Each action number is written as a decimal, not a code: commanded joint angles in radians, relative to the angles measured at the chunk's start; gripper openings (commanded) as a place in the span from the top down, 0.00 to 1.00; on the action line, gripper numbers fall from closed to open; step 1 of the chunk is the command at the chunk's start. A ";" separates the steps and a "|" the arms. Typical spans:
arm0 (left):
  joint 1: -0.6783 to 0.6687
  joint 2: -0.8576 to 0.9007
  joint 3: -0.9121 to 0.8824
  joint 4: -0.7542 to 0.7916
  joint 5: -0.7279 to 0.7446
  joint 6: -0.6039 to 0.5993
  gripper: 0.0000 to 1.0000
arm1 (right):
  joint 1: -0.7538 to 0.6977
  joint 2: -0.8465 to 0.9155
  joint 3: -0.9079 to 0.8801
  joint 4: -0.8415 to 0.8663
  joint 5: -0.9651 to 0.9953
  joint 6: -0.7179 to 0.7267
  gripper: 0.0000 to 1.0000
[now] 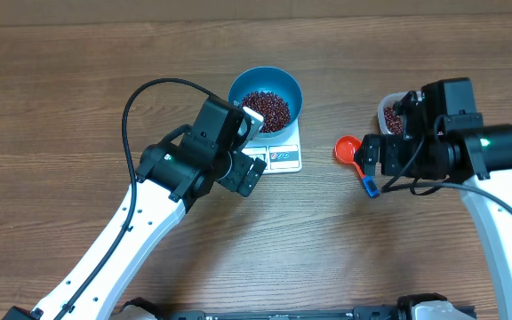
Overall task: Scoop item into bowl and weigh 150g on scale
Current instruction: 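Open the right gripper, release the scoop, and retract the right arm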
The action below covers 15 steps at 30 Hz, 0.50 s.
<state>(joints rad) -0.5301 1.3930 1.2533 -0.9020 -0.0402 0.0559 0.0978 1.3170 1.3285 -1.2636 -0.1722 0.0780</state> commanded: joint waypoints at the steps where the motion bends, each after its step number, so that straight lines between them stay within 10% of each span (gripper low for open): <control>1: 0.000 -0.021 0.006 0.001 0.008 0.015 0.00 | 0.000 -0.138 -0.065 0.089 0.021 -0.005 0.00; 15: 0.000 -0.021 0.006 0.001 0.008 0.015 0.00 | -0.001 -0.759 -0.882 0.898 -0.098 0.000 0.00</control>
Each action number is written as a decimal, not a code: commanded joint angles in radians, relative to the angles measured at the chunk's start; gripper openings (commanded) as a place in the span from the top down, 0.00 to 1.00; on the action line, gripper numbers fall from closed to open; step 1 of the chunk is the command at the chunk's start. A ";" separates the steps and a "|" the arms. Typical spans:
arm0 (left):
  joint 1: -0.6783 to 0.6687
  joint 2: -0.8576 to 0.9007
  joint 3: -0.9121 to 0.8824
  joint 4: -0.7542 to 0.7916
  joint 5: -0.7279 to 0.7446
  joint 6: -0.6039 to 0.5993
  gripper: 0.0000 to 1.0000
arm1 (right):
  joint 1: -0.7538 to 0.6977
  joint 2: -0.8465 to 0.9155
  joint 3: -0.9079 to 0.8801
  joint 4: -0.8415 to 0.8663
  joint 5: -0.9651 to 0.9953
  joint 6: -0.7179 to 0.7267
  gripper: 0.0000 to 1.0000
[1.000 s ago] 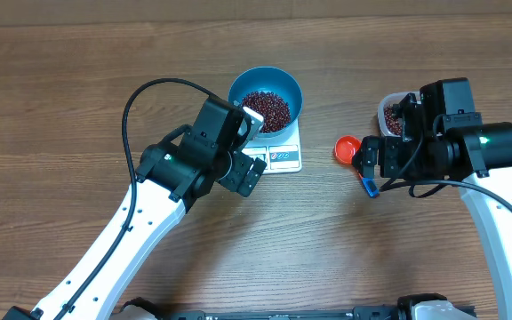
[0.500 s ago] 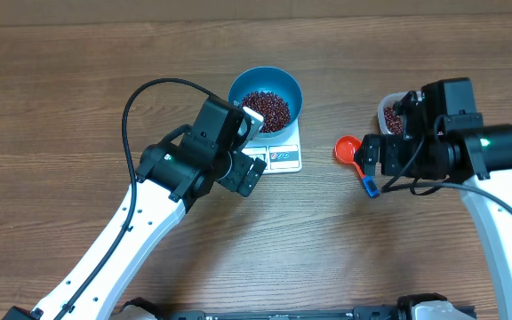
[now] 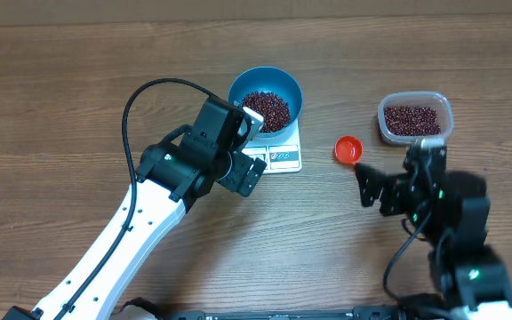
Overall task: Scoop item into bowl and weigh 150g on scale
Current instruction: 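Open the right gripper, release the scoop, and retract the right arm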
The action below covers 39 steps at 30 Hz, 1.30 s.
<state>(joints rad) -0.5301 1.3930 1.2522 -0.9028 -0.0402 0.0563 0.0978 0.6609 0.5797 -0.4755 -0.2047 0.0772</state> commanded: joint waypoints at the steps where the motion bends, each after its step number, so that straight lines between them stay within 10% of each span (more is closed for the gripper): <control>1: 0.000 -0.021 0.007 0.002 0.008 0.015 0.01 | -0.001 -0.133 -0.179 0.166 -0.077 0.000 0.00; 10: 0.000 -0.021 0.007 0.002 0.008 0.015 0.00 | -0.001 -0.481 -0.574 0.602 -0.111 0.003 0.00; 39: 0.000 -0.021 0.007 0.002 0.008 0.014 0.00 | 0.000 -0.658 -0.572 0.414 -0.024 0.000 0.00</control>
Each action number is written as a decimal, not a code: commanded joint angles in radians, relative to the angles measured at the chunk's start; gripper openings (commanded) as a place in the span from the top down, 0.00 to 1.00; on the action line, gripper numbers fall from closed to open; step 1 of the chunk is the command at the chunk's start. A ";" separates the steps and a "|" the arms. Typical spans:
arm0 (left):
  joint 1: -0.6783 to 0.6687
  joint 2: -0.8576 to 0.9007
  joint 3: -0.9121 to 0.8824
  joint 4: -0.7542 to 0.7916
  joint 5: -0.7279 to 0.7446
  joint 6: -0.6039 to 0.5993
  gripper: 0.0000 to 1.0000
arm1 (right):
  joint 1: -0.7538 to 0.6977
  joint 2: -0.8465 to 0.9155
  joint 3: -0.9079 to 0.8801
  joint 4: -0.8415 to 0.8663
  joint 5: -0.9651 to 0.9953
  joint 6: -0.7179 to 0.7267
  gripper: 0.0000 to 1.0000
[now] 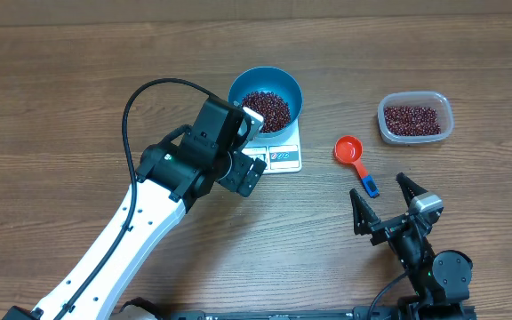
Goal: Scoop item into bowl and weigh 150g on scale
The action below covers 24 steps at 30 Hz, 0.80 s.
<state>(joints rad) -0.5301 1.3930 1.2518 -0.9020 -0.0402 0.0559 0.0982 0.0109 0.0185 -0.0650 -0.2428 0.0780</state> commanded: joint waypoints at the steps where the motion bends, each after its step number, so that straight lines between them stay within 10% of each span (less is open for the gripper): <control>1: 0.000 -0.021 0.008 0.001 0.008 0.015 0.00 | 0.000 -0.008 -0.011 0.003 0.014 -0.001 0.00; 16: 0.000 -0.049 0.008 0.001 0.008 0.015 0.00 | 0.000 -0.008 -0.011 0.003 0.014 -0.001 0.00; 24: 0.056 -0.375 0.008 -0.013 0.038 0.000 0.00 | 0.000 -0.008 -0.011 0.003 0.014 -0.001 0.00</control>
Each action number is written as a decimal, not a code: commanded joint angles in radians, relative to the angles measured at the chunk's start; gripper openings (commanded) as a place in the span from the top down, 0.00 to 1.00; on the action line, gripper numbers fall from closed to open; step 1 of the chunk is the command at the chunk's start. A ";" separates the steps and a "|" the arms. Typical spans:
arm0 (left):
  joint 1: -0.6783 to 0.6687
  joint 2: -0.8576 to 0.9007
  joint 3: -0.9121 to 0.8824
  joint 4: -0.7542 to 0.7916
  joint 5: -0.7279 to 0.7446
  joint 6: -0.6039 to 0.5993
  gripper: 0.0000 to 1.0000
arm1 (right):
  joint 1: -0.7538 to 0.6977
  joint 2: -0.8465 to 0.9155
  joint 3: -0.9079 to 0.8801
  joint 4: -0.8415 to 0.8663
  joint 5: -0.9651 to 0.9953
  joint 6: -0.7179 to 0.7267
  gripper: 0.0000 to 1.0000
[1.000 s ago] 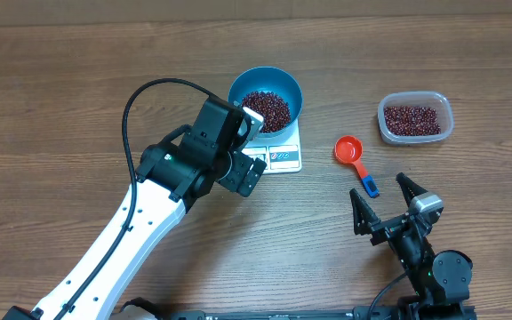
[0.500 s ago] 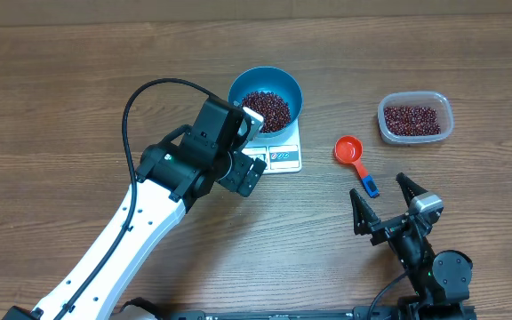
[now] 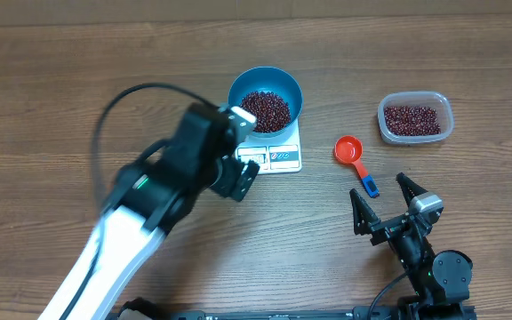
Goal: Scoop item into bowl and weigh 150g on scale
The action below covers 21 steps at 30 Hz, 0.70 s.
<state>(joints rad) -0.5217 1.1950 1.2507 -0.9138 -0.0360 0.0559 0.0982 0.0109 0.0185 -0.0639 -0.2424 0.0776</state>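
A blue bowl [image 3: 295, 87] holding red beans stands on the white scale [image 3: 284, 156] at the middle back. The red scoop [image 3: 348, 148] with a blue handle lies on the table to its right, with nothing holding it. A clear tub of beans [image 3: 415, 119] sits at the far right. My left gripper [image 3: 239, 117] is beside the bowl's left rim; the arm is blurred and its jaws cannot be made out. By the front edge, my right gripper [image 3: 379, 188] stands open and empty, fingers pointing towards the scoop.
The left arm [image 3: 140, 204] and its black cable loop stretch from the front left up to the scale. Bare wooden table surrounds the objects.
The left arm has shifted to the left and is blurred by motion; its tip sits a little further from the bowl. The right arm, scoop, bowl and tub are unchanged.
At first my right gripper was at the scoop's blue handle, beside the tub. Half a second later it was nearer the front, apart from the scoop lying on the table. It then rested open at the front edge. The left arm stayed by the bowl until now.
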 commanded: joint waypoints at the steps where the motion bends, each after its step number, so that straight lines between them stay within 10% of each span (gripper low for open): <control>1: 0.079 -0.225 0.009 -0.002 0.063 -0.019 0.00 | 0.000 -0.008 -0.011 0.002 0.013 0.000 0.00; 9: 0.529 -0.678 -0.119 -0.102 0.256 -0.169 0.00 | 0.000 -0.008 -0.011 0.002 0.013 0.000 0.00; 21: 0.624 -1.113 -0.777 0.297 0.348 -0.374 0.00 | 0.000 -0.008 -0.011 0.002 0.013 0.000 0.00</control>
<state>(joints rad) 0.1005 0.1501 0.5747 -0.6941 0.2352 -0.2478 0.0982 0.0109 0.0185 -0.0681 -0.2359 0.0776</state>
